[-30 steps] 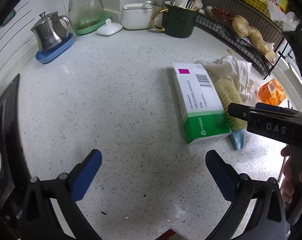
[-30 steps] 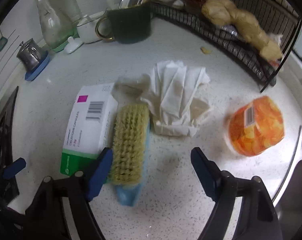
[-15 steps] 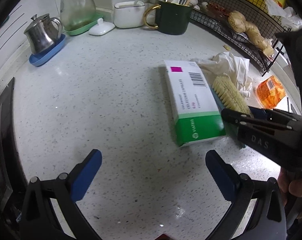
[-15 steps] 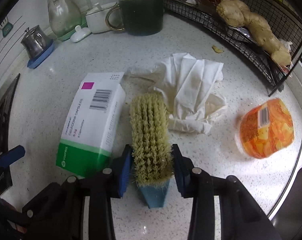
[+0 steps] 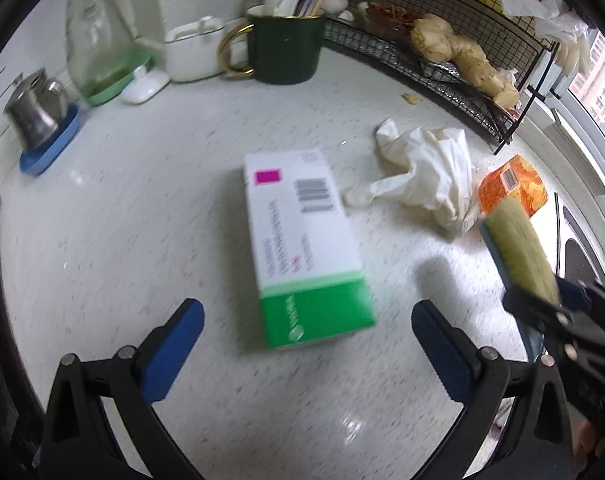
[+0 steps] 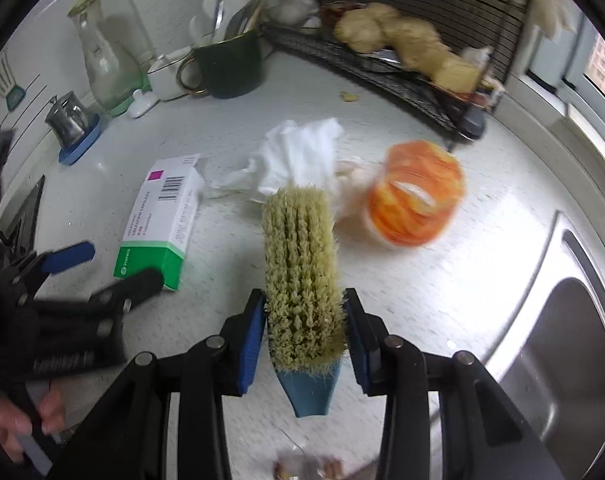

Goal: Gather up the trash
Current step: 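Lift the scrub brush with the right gripper while the left grasps the white-green Celecoxib box, then carry the scrub brush and Celecoxib box down over the red bucket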

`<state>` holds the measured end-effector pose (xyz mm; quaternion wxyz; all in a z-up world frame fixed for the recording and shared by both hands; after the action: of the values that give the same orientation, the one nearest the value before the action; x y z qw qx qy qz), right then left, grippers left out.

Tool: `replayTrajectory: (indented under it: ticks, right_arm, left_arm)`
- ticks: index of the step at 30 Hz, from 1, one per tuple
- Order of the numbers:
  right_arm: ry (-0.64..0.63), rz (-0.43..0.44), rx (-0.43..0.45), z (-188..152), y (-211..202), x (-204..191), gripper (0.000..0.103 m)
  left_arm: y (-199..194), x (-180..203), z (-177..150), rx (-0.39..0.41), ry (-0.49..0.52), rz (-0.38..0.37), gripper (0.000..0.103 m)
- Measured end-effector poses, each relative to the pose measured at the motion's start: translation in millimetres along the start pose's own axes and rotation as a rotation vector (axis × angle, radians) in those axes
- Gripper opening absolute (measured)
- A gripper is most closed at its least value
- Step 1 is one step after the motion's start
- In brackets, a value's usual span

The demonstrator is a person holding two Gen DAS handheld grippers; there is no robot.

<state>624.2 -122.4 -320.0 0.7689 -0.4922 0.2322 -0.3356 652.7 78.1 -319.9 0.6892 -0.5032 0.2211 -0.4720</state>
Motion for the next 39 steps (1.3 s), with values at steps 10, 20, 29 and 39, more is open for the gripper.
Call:
replayTrajectory:
  ticks: [10,20,29,39]
  right_arm:
    - [0.008,0.002,-0.012,-23.6,-5.7,14.3,0.036]
    - [0.017,0.002,-0.013,-26.4,-8.6,16.0,0.036]
    - [0.012,0.006,0.003,-29.1,-17.4,1.8,0.036]
    - [0.014,-0.005,0.036,-51.1,-63.3,-29.8,0.036]
  left_arm:
    - [30.5,-2.3,15.9,-0.027,-0.035,0.071,0.103]
    - [32.6,-0.8,17.1,-0.046,-0.034,0.063,0.059]
    - [0.7,-0.9,-20.6,-0.034,0.002,0.037,0.058]
    - [-80.9,-18.4,-72.1,0.013,0.03,-0.014,0.058]
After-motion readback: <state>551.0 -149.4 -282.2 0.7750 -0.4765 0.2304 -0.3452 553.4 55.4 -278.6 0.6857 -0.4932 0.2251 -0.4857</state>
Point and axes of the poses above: each gripper's, at about its wrist camera, not at the fingertips, and y roughly the way its jaws point, x to its right, z to its top, the point moved 3 cm from there along y, roughly the way its jaws point, and after that the axes turned 14 degrees about -y, right-handed, at the moved point
